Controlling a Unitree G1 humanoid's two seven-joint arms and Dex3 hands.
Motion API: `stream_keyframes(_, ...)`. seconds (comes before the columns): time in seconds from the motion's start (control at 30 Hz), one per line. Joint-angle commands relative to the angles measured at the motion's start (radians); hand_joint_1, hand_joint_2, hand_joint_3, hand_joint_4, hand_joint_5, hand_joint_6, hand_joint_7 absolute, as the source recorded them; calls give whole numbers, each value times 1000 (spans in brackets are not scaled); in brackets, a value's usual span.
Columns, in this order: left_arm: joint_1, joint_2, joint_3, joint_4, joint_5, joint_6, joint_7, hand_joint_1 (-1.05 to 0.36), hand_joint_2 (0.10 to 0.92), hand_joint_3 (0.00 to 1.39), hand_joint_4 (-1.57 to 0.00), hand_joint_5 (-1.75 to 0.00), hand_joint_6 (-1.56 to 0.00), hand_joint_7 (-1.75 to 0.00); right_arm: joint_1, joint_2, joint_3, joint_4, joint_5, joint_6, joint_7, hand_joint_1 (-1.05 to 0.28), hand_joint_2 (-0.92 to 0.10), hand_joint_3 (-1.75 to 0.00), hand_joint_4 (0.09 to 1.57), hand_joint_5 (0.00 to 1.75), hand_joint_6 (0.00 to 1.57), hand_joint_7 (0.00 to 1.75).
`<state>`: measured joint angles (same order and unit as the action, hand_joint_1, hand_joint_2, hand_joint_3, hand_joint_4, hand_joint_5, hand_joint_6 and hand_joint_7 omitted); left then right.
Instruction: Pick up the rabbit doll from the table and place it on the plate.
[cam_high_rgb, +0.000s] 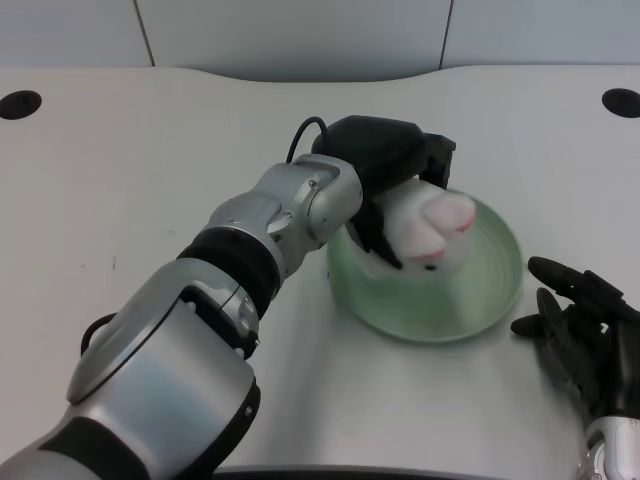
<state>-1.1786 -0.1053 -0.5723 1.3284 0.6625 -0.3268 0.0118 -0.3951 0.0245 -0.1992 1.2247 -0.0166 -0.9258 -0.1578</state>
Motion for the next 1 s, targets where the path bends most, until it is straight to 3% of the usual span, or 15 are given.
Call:
stream_keyframes(0.03,-14,8,-17,9,17,18,-59,-767,832,10,-371,-877,-464,-561,2,-11,-13,10,16,-14,10,-339,-921,-316,874,1070,897,342)
stream_keyframes(0.1,-13,12,-16,6,16,11,-74,-855,833,2,-200,-768,-326,-355,1,-11,-16,12,15,-16,11,-339,-921,-316,872,1070,894,343)
stream_keyframes(0.13,-13,14,-8,6,6,8,-92,-874,829,1,-132,-746,-274,-309,1,-9,-22,12,25,-16,29,-342,-921,-316,872,1071,893,344)
stream_keyframes(0.2,-14,16,0,5,-1,10,-116,-916,828,3,-27,-585,-153,-241,1,-8,-26,15,28,-19,35,-343,-921,-312,871,1074,894,346)
stream_keyframes(0.3,-13,17,-6,4,4,11,-117,-963,842,5,-3,-346,-29,-258,2,-9,-22,11,17,-20,21,-339,-921,-306,872,1073,896,349)
stream_keyframes(0.33,-13,16,-9,4,7,15,-113,-984,850,5,-1,-171,-11,-194,3,-5,-24,8,23,-13,26,-348,-921,-304,865,1070,897,350)
stream_keyframes(0.4,-15,17,-15,4,14,20,-107,-1012,860,6,1,-44,-2,-110,4,-6,-22,6,20,-11,24,-345,-921,-305,865,1072,896,351)
stream_keyframes(0.57,-19,23,-10,4,9,35,-113,-1030,875,7,1,0,1,-2,1,-12,-19,12,11,-21,16,-322,-921,-319,881,1088,897,357)
stream_keyframes(0.73,-16,45,11,-1,-11,39,-120,-1010,887,10,1,1,1,1,-1,-11,-16,10,4,-9,2,-339,-921,-320,869,1081,893,358)
stream_keyframes(1.0,52,154,124,-42,-113,-65,-104,-1007,921,31,-27,-18,-22,-14,-4,-12,-24,10,13,-1,17,-332,-921,-312,863,1071,885,356)
